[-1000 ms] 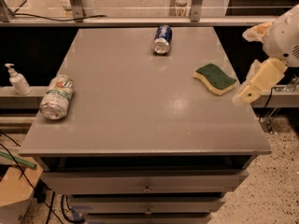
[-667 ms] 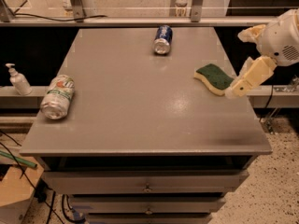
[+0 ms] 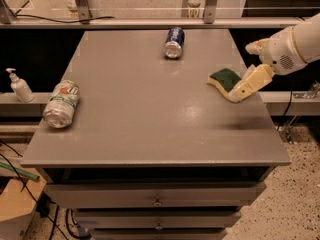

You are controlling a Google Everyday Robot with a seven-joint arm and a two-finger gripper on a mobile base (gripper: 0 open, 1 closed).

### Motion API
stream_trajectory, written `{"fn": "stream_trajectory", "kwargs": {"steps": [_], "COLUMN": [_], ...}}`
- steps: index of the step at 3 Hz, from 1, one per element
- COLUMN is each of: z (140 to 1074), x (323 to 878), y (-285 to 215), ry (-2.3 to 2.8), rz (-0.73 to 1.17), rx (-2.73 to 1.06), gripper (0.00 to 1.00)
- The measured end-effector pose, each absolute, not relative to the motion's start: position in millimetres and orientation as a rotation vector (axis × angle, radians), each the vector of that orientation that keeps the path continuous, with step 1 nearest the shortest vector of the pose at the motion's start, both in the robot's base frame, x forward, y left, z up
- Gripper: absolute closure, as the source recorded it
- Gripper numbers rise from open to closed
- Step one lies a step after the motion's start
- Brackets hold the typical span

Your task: Move sponge near 7up can

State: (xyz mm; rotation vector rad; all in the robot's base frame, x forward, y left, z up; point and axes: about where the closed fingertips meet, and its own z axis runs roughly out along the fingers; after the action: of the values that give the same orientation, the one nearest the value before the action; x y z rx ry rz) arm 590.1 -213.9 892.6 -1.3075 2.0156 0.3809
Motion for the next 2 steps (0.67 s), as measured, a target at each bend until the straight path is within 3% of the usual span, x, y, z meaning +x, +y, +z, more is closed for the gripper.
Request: {"fn": "stream_trajectory", "kwargs": {"steps": [2], "z": [848], "x": [624], "y": [-221], "ry": [2.079], "rz": [0.437], "rx": [-1.224], "gripper": [0.00]}}
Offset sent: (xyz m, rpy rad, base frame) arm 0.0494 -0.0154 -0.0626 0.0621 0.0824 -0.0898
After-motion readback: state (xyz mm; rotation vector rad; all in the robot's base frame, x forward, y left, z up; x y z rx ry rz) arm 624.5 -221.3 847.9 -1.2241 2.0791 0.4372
